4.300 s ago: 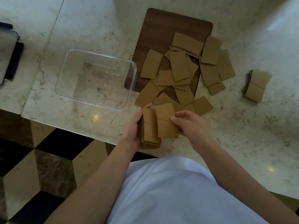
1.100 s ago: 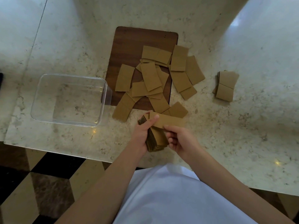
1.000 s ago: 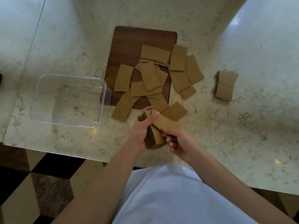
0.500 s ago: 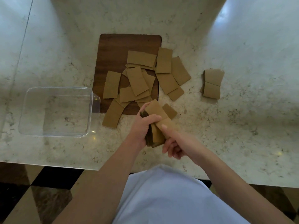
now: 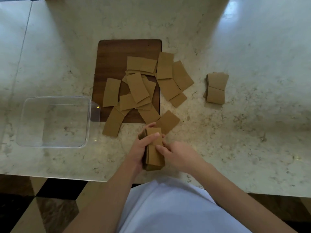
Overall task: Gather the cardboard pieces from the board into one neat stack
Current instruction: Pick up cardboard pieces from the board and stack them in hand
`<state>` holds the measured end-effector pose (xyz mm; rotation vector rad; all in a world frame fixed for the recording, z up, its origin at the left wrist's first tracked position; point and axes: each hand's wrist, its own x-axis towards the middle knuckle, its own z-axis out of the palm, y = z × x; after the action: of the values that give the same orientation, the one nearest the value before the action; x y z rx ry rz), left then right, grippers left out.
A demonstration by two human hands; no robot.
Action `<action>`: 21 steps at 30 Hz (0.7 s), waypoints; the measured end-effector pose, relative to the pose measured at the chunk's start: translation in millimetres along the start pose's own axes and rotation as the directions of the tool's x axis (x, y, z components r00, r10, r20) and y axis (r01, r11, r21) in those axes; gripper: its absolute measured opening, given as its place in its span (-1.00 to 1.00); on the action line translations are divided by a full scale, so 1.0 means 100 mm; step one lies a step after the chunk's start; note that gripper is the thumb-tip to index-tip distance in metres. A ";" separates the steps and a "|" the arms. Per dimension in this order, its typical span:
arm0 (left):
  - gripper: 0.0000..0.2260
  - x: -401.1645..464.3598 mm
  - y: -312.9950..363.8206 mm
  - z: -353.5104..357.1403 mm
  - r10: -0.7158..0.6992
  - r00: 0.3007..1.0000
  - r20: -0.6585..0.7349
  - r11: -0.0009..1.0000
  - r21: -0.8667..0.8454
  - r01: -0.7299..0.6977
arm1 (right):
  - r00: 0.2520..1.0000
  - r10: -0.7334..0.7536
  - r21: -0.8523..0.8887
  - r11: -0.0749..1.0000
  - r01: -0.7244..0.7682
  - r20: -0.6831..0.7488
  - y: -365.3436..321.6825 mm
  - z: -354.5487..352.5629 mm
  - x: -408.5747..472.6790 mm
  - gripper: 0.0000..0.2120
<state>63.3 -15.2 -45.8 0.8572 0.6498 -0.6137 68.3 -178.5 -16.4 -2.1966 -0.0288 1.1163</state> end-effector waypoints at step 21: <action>-0.53 -0.06 -0.02 -0.26 0.013 1.000 0.008 0.978 -0.210 -0.011 | 0.996 -0.072 -0.243 0.968 0.059 -0.043 0.14 -0.38 0.62 -0.82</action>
<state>51.3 7.2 -55.0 0.6600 0.6873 -0.5275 131.3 -191.3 -53.4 -2.4200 -0.2242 1.0655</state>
